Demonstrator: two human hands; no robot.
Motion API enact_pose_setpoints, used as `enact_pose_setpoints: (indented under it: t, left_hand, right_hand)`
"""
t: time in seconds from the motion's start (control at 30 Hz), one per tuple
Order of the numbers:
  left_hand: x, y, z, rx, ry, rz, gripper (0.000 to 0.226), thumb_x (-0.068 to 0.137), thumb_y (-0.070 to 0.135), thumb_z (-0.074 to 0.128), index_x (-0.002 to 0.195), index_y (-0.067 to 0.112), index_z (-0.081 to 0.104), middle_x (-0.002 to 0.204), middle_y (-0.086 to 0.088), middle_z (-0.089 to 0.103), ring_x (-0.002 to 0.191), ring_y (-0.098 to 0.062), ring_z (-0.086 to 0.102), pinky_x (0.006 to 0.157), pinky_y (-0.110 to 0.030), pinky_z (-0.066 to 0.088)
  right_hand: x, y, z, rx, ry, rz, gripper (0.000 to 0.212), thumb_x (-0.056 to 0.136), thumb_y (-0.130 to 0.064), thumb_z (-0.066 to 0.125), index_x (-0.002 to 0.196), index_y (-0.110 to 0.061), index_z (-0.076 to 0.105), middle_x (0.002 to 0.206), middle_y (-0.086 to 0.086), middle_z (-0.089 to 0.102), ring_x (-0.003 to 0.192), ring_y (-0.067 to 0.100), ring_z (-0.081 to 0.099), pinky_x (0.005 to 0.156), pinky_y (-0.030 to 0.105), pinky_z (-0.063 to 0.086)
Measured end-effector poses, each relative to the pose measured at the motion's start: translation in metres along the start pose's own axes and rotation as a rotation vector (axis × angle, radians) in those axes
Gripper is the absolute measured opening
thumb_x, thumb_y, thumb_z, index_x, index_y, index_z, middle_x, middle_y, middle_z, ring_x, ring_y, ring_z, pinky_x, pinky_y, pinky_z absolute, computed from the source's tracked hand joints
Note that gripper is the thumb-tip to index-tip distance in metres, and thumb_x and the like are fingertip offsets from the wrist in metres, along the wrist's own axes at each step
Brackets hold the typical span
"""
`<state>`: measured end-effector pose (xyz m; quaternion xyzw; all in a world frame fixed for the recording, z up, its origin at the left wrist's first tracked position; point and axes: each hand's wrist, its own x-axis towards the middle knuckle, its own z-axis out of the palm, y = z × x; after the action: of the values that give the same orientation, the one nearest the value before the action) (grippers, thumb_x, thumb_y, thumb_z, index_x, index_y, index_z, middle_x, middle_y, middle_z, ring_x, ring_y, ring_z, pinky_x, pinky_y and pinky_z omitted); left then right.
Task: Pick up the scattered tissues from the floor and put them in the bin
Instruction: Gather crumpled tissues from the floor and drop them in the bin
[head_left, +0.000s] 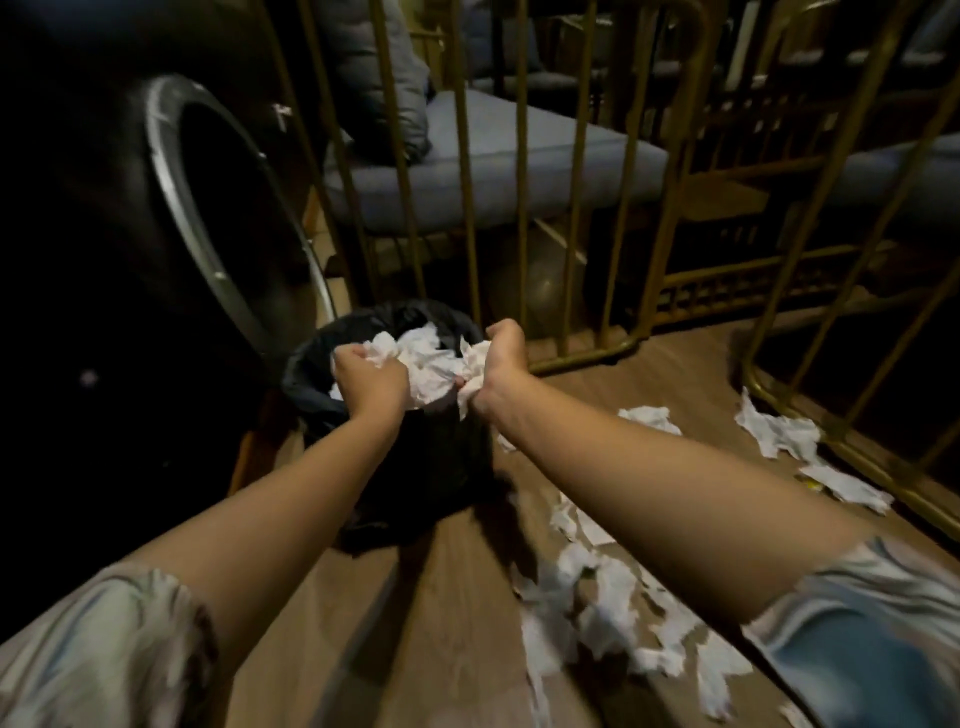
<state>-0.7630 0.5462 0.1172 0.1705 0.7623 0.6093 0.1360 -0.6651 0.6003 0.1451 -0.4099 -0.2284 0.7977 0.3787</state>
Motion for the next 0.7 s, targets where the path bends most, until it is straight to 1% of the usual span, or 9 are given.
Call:
enact_pose_setpoints:
  t: [0.1,0.17,0.2,0.27,0.33,0.4,0.47,0.6,0.7]
  left_hand:
    - [0.025,0.002,-0.009,-0.175,-0.023,-0.170,0.049,0.062,0.024,0.063,0.106,0.003,0.064,0.108,-0.012,0.068,0.094,-0.027,0.066,0.089,-0.040,0.055]
    - [0.051,-0.010,-0.007,-0.411,-0.065,-0.296,0.066,0.042,0.014,0.057,0.105,-0.002,0.068,0.101,-0.018,0.072,0.089,-0.034,0.070,0.083,-0.047,0.058]
    - [0.049,-0.006,-0.010,-0.460,-0.080,-0.341,0.080,0.036,0.009,0.054,0.114,-0.004,0.063,0.108,-0.020,0.069,0.093,-0.039,0.068,0.081,-0.049,0.057]
    - [0.025,0.019,-0.021,-0.467,-0.080,-0.335,0.094,0.048,-0.001,0.051,0.141,0.002,0.038,0.128,-0.017,0.054,0.107,-0.039,0.058,0.086,-0.044,0.054]
    - [0.010,0.029,-0.022,-0.388,-0.082,-0.307,0.090,0.069,-0.009,0.045,0.152,0.011,0.015,0.140,-0.011,0.040,0.119,-0.033,0.047,0.095,-0.040,0.048]
    - [0.003,0.029,-0.021,-0.322,-0.103,-0.288,0.086,0.079,-0.009,0.046,0.154,0.016,0.011,0.139,-0.008,0.039,0.120,-0.029,0.045,0.094,-0.035,0.044]
    - [0.002,0.024,-0.018,-0.219,-0.082,-0.206,0.080,0.083,-0.005,0.052,0.151,0.019,0.018,0.143,-0.013,0.040,0.124,-0.029,0.046,0.100,-0.035,0.044]
    - [-0.025,0.015,-0.007,0.058,-0.102,0.036,0.051,0.087,0.006,0.060,0.134,0.018,0.046,0.137,-0.010,0.049,0.122,-0.028,0.051,0.102,-0.040,0.047]
    - [-0.056,0.004,0.013,0.300,-0.048,0.285,0.037,0.086,0.014,0.062,0.121,0.021,0.053,0.142,-0.008,0.042,0.145,-0.029,0.020,0.118,-0.041,0.027]
  right_hand:
    - [0.013,0.001,0.032,-0.081,0.007,0.041,0.035,0.086,-0.033,0.036,0.077,-0.007,0.058,0.079,0.013,0.061,0.067,0.028,0.057,0.065,0.032,0.046]
    - [0.022,0.003,0.046,-0.125,-0.015,0.092,0.052,0.091,-0.043,0.030,0.091,-0.003,0.064,0.100,0.018,0.067,0.086,0.033,0.063,0.080,0.042,0.051]
    - [0.022,0.002,0.050,-0.139,-0.046,0.120,0.060,0.093,-0.049,0.027,0.112,-0.004,0.061,0.121,0.015,0.062,0.105,0.037,0.060,0.092,0.048,0.048]
    - [0.010,-0.003,0.053,-0.158,-0.070,0.182,0.064,0.098,-0.051,0.024,0.142,-0.007,0.039,0.147,0.011,0.041,0.136,0.041,0.035,0.110,0.059,0.027]
    - [0.004,-0.010,0.048,-0.140,-0.104,0.211,0.061,0.101,-0.043,0.024,0.150,-0.007,0.025,0.155,0.017,0.027,0.143,0.045,0.018,0.112,0.067,0.014]
    - [0.012,-0.012,0.043,-0.199,-0.177,0.241,0.059,0.099,-0.038,0.029,0.150,-0.010,0.025,0.153,0.021,0.031,0.139,0.047,0.027,0.108,0.071,0.020]
    - [0.019,-0.015,0.033,-0.329,-0.199,0.188,0.056,0.095,-0.036,0.038,0.148,-0.017,0.033,0.148,0.018,0.040,0.129,0.044,0.043,0.094,0.069,0.039]
    - [0.007,-0.031,-0.009,-0.620,-0.188,-0.058,0.036,0.098,-0.023,0.047,0.130,-0.007,0.053,0.111,0.016,0.058,0.085,0.024,0.054,0.081,0.043,0.052]
    - [-0.005,-0.040,-0.057,-0.794,-0.182,-0.185,0.020,0.097,-0.020,0.050,0.108,-0.009,0.062,0.090,0.008,0.063,0.074,0.018,0.059,0.069,0.034,0.048]
